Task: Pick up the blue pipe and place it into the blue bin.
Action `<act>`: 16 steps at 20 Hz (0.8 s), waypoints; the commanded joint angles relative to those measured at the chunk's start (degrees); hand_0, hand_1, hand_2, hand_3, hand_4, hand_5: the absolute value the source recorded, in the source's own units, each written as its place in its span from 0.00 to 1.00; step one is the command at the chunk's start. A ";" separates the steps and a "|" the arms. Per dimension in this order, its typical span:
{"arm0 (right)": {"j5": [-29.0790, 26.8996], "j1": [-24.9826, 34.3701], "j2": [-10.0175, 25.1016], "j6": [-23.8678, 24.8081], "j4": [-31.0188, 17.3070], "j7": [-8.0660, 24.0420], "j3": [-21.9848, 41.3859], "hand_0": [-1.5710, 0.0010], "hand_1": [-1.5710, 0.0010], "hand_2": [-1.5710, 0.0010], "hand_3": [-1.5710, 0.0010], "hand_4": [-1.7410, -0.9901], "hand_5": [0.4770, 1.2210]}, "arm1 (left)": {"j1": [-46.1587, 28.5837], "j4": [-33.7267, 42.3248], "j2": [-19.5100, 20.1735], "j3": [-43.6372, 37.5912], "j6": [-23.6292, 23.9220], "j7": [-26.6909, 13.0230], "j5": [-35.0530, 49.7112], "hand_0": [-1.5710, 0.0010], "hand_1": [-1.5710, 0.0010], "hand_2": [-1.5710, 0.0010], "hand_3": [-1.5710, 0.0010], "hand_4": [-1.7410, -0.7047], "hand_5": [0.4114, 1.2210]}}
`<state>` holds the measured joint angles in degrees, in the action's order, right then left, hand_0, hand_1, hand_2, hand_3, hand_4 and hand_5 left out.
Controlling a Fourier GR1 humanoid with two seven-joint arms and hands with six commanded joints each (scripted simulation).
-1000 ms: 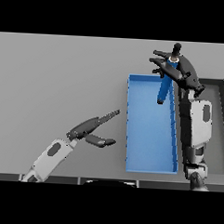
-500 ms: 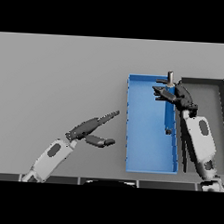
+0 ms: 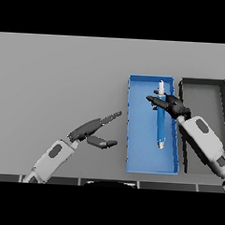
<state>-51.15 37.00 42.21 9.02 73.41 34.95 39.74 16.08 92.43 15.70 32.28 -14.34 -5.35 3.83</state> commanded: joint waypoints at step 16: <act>4.24 0.59 2.32 -0.34 1.74 -1.21 3.54 0.99 0.99 0.99 0.99 0.74 0.39 | -0.26 0.53 1.23 -0.63 0.17 -0.13 -0.05 1.00 1.00 1.00 1.00 0.88 0.08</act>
<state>-46.90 37.58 44.52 8.70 75.13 33.72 43.28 15.85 92.96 16.94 31.63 -14.14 -5.49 3.78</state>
